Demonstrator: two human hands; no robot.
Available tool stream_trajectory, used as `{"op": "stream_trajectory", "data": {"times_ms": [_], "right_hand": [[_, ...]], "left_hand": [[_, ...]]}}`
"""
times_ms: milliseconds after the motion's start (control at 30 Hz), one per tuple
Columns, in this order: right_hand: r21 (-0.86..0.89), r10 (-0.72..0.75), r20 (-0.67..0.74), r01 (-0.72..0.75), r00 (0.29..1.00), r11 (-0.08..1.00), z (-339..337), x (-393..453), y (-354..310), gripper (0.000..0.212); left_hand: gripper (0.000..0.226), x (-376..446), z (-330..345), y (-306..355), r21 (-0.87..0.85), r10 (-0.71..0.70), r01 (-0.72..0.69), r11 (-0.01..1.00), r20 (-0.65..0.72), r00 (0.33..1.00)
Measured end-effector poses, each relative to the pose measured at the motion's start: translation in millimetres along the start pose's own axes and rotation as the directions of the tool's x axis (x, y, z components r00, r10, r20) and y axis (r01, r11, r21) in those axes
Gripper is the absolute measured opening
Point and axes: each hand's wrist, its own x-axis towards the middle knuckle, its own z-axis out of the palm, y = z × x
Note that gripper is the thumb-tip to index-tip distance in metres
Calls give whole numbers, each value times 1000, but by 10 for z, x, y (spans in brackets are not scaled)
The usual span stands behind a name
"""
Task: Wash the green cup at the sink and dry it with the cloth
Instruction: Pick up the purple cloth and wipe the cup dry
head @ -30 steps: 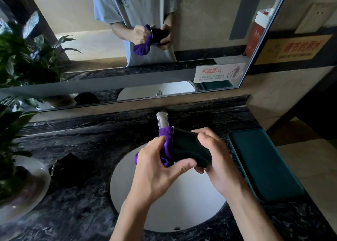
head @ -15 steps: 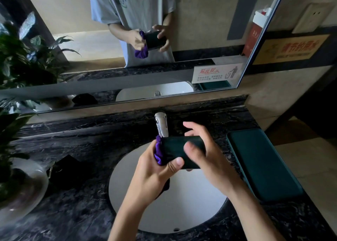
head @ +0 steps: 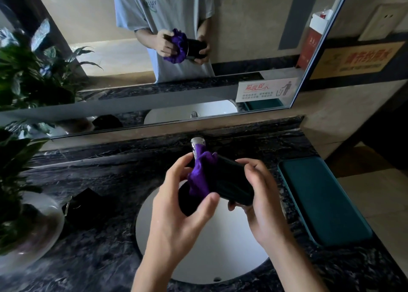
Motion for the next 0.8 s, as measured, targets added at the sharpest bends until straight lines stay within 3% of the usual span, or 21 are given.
{"op": "stream_trajectory", "data": {"times_ms": [200, 300, 400, 467, 533, 600, 633, 733, 800], "right_hand": [[-226, -63, 102, 85, 993, 970, 91, -63, -84, 26], [-392, -91, 127, 134, 988, 910, 86, -49, -154, 34], [-404, -6, 90, 42, 996, 914, 81, -8, -199, 47], [-451, 11, 142, 54, 990, 891, 48, -13, -209, 45], [-534, -126, 286, 267, 950, 802, -25, -58, -182, 38], [-577, -286, 436, 509, 853, 638, -70, -100, -88, 36], [-578, -342, 442, 555, 829, 598, -57, -114, -28, 32], [-553, -423, 236, 479, 875, 681, 41, -114, 72, 23], [-482, -288, 76, 288, 955, 827, 110, -74, 49, 28]], "left_hand": [[88, 64, 151, 8, -3, 113, -113, 994, 112, 987], [76, 100, 179, -52, -84, 41, -31, 996, 125, 991], [60, 96, 212, -101, -157, -26, 51, 986, 157, 987], [42, 71, 218, -132, -217, -87, 113, 970, 126, 988], [23, 61, 202, -165, -215, -153, 158, 964, 40, 987], [14, 66, 198, -171, -175, -192, 181, 968, -51, 980], [13, 72, 208, -156, -168, -192, 177, 970, -75, 979], [16, 53, 309, -76, -130, -154, 141, 981, -97, 983], [19, -11, 349, -80, -91, -107, 100, 991, -85, 991]]}}
